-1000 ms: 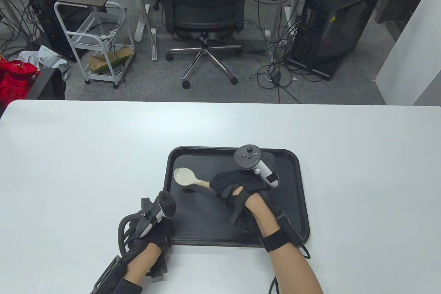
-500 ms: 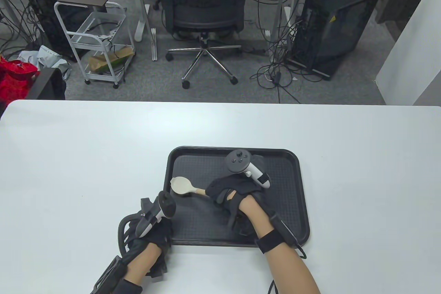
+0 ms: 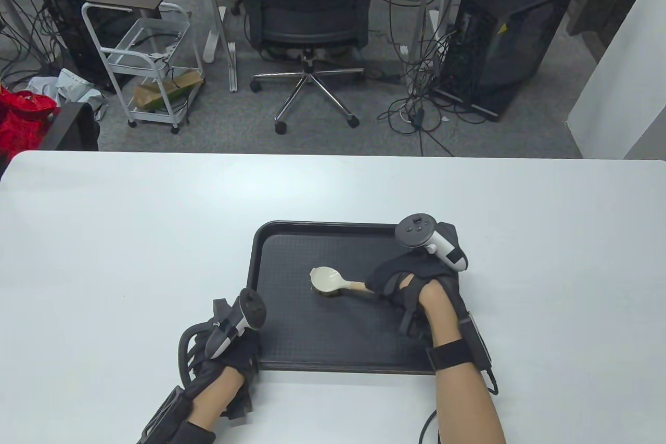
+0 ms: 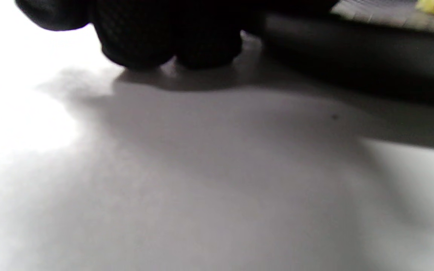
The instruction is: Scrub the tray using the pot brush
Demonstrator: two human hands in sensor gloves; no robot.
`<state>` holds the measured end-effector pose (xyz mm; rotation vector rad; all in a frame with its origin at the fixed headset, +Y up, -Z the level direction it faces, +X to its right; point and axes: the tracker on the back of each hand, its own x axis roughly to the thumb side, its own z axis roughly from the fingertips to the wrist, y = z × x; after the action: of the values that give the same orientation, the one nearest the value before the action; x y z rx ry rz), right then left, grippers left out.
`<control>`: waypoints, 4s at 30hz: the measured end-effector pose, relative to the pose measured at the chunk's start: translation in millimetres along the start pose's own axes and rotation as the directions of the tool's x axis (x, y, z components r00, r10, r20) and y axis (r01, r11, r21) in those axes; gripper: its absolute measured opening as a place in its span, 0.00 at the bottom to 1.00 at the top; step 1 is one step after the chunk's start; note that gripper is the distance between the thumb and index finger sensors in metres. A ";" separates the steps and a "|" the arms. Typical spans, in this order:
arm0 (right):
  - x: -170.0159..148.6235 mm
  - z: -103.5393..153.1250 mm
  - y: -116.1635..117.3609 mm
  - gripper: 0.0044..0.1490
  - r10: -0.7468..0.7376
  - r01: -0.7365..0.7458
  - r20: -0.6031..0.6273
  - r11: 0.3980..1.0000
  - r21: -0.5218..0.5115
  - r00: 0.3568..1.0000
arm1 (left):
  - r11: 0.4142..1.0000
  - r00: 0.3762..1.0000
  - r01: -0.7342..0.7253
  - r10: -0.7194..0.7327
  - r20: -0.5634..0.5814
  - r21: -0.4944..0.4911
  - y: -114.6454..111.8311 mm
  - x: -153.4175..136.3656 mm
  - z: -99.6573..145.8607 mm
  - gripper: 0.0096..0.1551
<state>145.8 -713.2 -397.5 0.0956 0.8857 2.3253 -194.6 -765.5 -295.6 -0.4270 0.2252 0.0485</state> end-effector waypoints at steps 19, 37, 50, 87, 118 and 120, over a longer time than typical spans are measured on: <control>-129.5 51.9 -66.4 0.30 -0.302 0.267 -0.156 0.940 -0.214 0.940 | 1.000 1.000 0.000 0.000 0.001 0.001 0.0 0.1 -0.4 0.41; -124.9 69.3 -76.9 0.30 -0.322 0.287 -0.097 0.920 -0.265 0.942 | 1.000 1.000 0.000 0.000 0.000 0.001 -0.3 0.2 -0.5 0.41; 26.3 13.7 -3.4 0.31 -0.097 0.116 0.172 0.988 -0.103 0.980 | 1.000 1.000 0.003 -0.003 -0.001 0.003 -0.4 0.4 -0.5 0.41; 14.4 9.1 19.6 0.31 0.113 -0.113 -0.033 0.993 -0.013 0.993 | 1.000 1.000 0.002 -0.002 -0.001 0.004 -0.8 0.4 -0.4 0.41; -148.8 99.2 -62.3 0.31 -0.205 0.144 -0.254 0.960 -0.240 0.945 | 1.000 1.000 -0.001 0.001 -0.005 -0.002 -0.6 0.2 -1.2 0.41; -154.1 102.5 -63.9 0.31 -0.225 0.163 -0.251 0.955 -0.246 0.941 | 1.000 1.000 -0.001 0.001 -0.005 -0.002 -0.7 0.3 -1.2 0.41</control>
<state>331.2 -709.2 -334.8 -0.4052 0.7207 2.2632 -194.4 -766.6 -296.5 -0.4292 0.2305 0.0490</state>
